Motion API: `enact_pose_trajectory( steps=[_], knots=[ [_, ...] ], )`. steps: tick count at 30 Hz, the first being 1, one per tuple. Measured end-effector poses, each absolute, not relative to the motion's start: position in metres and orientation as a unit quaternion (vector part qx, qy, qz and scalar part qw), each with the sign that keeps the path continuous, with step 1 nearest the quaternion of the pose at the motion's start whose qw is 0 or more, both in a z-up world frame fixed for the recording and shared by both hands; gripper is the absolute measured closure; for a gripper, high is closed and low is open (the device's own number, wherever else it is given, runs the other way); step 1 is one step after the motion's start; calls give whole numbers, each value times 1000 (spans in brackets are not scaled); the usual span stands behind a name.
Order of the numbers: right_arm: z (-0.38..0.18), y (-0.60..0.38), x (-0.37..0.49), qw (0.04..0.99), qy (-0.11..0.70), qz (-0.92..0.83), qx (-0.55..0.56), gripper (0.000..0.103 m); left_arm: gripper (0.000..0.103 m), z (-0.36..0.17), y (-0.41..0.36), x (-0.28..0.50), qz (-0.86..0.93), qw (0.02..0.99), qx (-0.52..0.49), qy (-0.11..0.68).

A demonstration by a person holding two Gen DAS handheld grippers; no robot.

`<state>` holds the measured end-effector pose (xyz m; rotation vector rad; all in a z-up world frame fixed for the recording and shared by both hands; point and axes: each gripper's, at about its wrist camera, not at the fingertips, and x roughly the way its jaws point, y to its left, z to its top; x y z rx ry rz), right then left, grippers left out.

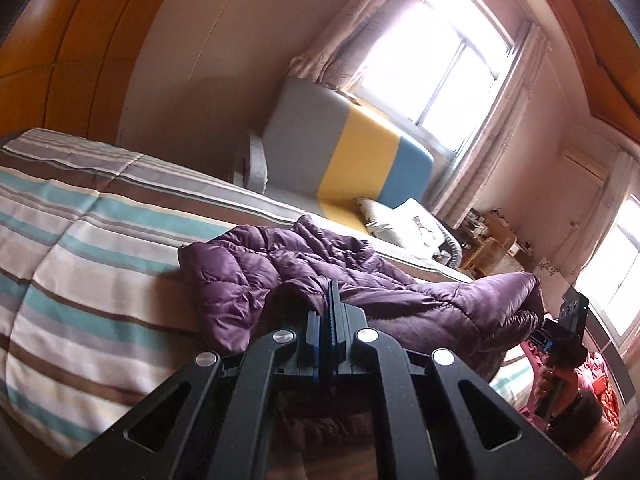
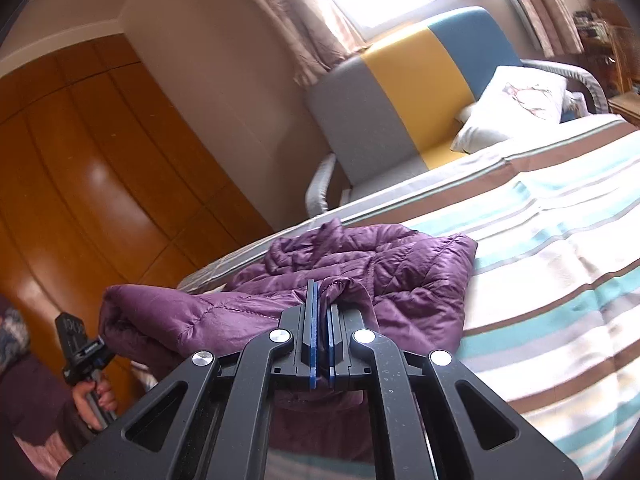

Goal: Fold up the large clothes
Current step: 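Lift the side edge with both tools and fold it over the jacket body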

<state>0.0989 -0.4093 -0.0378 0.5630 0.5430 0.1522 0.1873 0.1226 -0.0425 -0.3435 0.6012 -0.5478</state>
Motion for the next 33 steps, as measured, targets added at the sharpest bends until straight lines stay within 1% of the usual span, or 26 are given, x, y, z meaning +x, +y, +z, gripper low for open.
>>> enact_pose_trajectory(
  steps=[12, 19, 21, 25, 29, 30, 31, 33],
  knots=[
    [-81, -418, 179, 903, 330, 16, 274, 100, 100, -81, 101, 259, -221, 901, -160, 338],
    [-100, -421, 212, 894, 352, -3, 276, 99, 100, -99, 92, 294, -200, 892, -158, 374],
    [-105, -420, 220, 893, 359, -9, 271, 99, 97, -104, 88, 301, -195, 891, -153, 381],
    [-118, -418, 232, 887, 371, -16, 276, 99, 95, -117, 78, 313, -184, 890, -132, 395],
    [-127, -424, 236, 875, 367, -14, 316, 99, 90, -123, 71, 317, -177, 891, -124, 400],
    [-127, -426, 237, 871, 364, -11, 328, 96, 89, -123, 73, 317, -178, 889, -134, 401],
    [-128, -431, 236, 867, 361, -5, 345, 96, 86, -123, 76, 318, -180, 886, -147, 401],
    [-128, -436, 234, 862, 357, 1, 361, 96, 76, -118, 82, 318, -182, 885, -157, 398]
  ],
)
